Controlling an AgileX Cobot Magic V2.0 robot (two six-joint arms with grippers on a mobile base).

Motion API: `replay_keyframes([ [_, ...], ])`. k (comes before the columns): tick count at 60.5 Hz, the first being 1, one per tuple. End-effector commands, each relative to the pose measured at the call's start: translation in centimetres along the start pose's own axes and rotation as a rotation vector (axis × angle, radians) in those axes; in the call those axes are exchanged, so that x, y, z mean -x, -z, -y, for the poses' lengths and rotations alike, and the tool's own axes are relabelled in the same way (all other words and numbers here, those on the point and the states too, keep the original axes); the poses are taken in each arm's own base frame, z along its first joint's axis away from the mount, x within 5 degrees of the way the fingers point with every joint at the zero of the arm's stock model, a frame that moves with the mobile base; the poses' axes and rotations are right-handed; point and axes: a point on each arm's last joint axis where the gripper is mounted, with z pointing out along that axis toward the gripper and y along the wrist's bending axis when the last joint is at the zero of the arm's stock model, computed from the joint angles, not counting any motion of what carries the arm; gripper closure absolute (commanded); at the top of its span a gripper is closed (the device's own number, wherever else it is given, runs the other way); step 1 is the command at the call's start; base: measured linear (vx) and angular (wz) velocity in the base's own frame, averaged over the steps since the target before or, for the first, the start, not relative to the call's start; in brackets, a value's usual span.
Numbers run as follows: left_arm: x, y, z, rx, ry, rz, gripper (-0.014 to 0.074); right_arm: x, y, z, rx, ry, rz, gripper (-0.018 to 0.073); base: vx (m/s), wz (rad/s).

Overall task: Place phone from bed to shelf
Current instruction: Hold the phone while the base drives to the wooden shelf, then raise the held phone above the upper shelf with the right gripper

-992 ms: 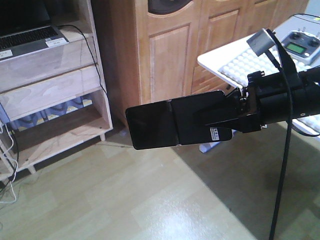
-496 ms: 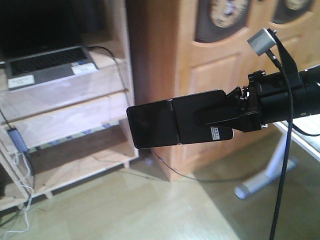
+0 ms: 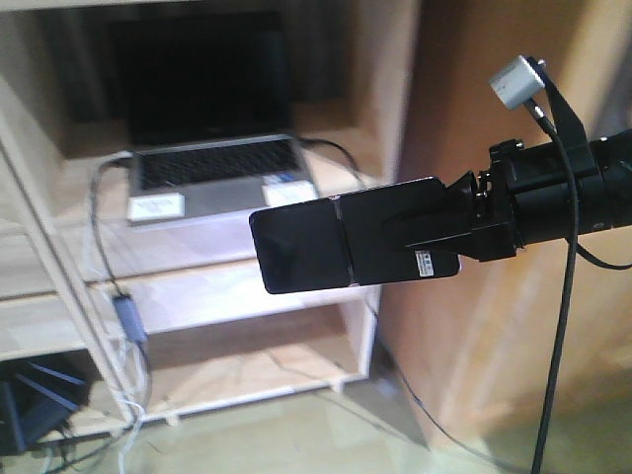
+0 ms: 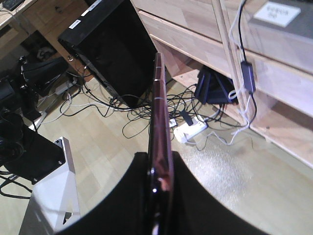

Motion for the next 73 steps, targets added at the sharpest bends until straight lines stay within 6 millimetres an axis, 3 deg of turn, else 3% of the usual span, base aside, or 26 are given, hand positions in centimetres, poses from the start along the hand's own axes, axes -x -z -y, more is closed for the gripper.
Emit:
replay_keyframes([
  [1,1.48,0.25,-0.09,0.002,0.010,0.098,0.0596,1.27,1.00,-2.17,0.089,0.030,0.068,0.0560,0.38,0.44],
  [73,1.48,0.25,-0.09,0.002,0.010,0.098,0.0596,1.27,1.00,-2.17,0.089,0.030,0.068,0.0560,0.24,0.16],
])
